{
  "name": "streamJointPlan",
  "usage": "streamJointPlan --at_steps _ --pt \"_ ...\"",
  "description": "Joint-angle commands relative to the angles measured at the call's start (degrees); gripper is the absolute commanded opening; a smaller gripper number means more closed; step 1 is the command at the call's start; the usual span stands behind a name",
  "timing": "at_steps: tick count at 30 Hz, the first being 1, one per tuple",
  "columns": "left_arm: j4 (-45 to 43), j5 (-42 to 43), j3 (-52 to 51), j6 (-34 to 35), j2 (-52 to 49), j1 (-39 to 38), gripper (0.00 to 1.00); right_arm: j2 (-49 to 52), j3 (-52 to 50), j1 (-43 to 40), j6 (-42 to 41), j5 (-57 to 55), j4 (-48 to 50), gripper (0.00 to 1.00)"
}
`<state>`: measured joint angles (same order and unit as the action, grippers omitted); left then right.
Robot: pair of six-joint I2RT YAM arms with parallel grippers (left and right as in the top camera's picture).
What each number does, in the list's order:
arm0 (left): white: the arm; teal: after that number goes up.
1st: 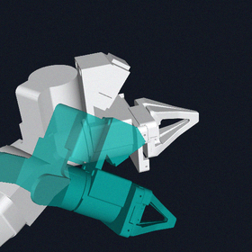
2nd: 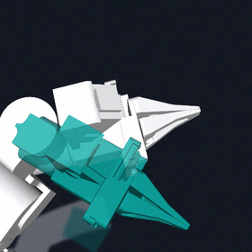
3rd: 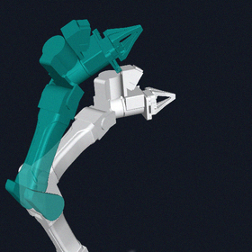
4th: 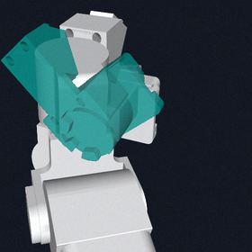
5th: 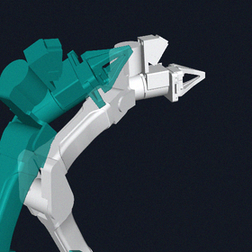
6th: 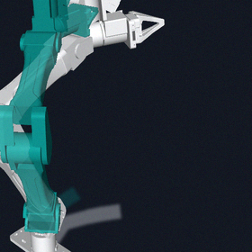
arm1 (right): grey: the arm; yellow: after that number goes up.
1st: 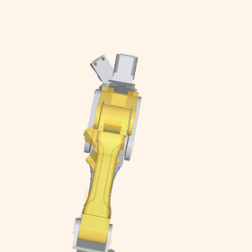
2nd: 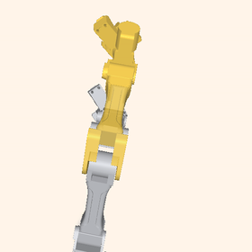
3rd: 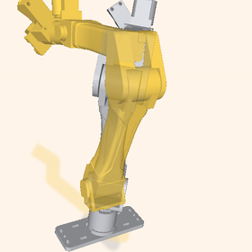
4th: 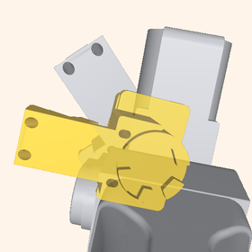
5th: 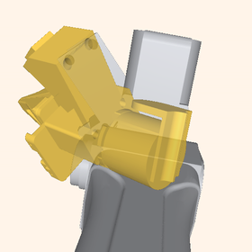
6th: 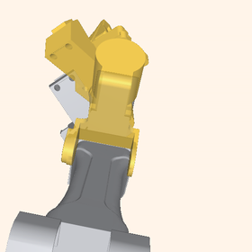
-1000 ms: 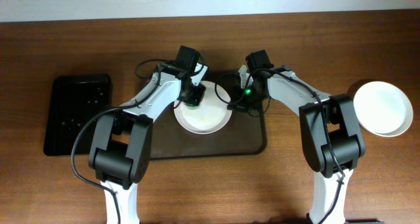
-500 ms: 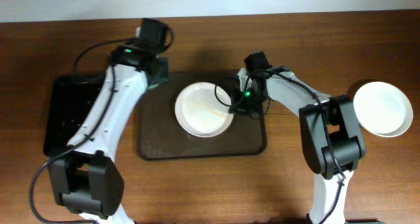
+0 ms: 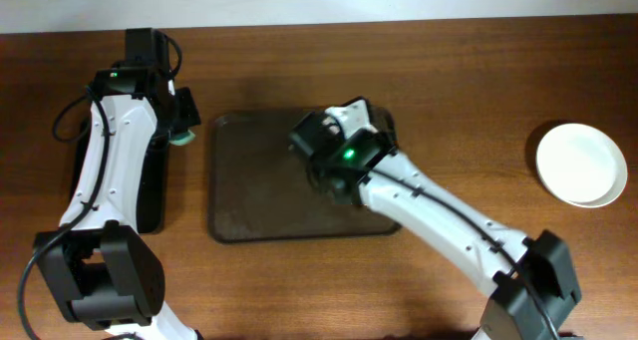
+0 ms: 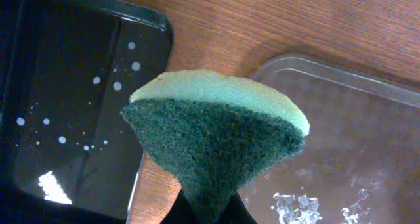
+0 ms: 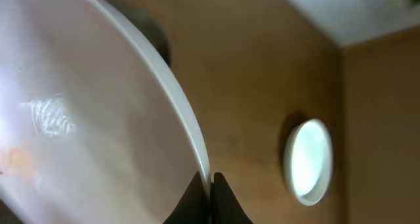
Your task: Clean dirty plates on tray and stack at the side
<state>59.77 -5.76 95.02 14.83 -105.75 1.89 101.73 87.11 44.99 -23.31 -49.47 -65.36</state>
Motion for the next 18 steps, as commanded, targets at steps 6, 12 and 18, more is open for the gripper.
streamJointPlan --at_steps 6,12,18 --pt "-0.02 0.39 -0.48 -1.66 0.13 2.43 0.01 -1.09 0.98 5.68 -2.27 -23.41 3.26 0.04" --pt "4.48 -17.88 -6.21 -1.68 0.13 4.33 0.01 -1.09 0.98 5.68 -2.27 -23.02 3.85 0.04" --pt "-17.49 -23.19 -22.34 -10.19 -0.02 8.5 0.01 -1.09 0.98 5.66 -2.27 -20.57 3.85 0.04"
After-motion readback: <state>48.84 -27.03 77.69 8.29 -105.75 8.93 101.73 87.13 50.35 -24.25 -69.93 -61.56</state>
